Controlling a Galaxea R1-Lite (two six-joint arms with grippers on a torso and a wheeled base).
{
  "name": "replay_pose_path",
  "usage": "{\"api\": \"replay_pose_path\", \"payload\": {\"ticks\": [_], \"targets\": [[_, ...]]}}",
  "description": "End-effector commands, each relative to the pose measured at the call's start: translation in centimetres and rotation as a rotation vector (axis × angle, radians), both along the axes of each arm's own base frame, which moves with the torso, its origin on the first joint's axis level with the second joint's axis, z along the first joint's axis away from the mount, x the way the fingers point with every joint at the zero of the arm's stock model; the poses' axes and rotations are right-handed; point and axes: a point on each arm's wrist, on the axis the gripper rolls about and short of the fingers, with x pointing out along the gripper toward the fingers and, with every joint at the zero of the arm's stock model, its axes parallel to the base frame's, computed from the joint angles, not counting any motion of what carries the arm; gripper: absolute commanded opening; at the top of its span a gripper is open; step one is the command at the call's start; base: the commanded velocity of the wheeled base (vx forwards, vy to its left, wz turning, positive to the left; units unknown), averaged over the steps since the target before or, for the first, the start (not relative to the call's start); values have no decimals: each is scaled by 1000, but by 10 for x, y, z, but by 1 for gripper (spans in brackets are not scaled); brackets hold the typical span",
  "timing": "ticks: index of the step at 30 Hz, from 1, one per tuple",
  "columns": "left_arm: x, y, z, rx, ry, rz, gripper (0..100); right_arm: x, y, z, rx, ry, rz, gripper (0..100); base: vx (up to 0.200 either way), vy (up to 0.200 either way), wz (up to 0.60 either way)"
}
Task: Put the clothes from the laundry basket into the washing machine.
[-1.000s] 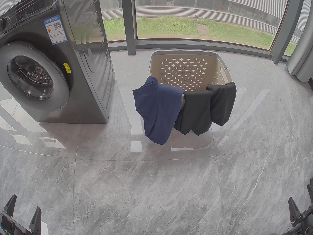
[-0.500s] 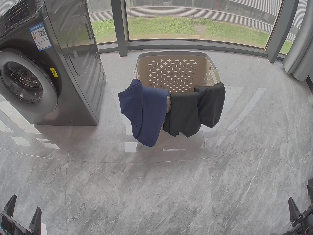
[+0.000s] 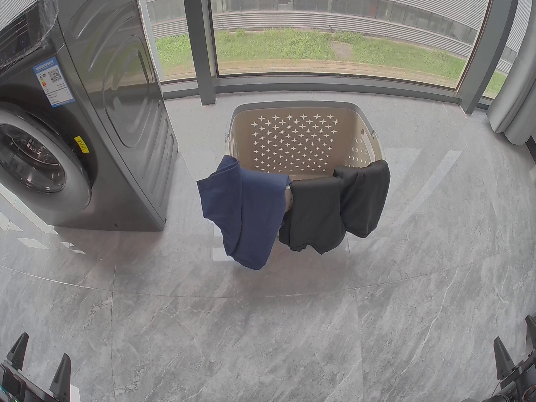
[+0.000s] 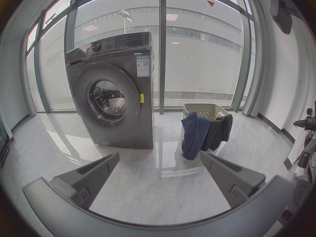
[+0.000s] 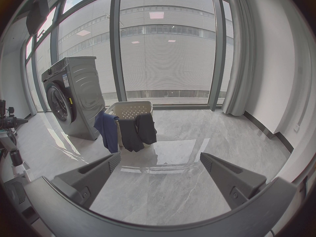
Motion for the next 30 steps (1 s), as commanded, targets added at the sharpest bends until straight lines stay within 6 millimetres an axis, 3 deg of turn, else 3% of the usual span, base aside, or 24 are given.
{"api": "replay_pose_path", "payload": {"ticks": [1, 7, 13, 25, 30], "targets": [[0, 0, -5, 0, 2, 0, 100, 0, 0, -5, 0, 0, 1, 100, 200, 0, 0], [0, 0, -5, 0, 3, 0, 100, 0, 0, -5, 0, 0, 1, 100, 0, 0, 0], [0, 0, -5, -2, 2, 1, 100, 0, 0, -5, 0, 0, 1, 100, 0, -200, 0], [0, 0, -5, -2, 2, 1, 100, 0, 0, -5, 0, 0, -1, 100, 0, 0, 0], [0, 0, -5, -2, 2, 1, 100, 0, 0, -5, 0, 0, 1, 100, 200, 0, 0]]}}
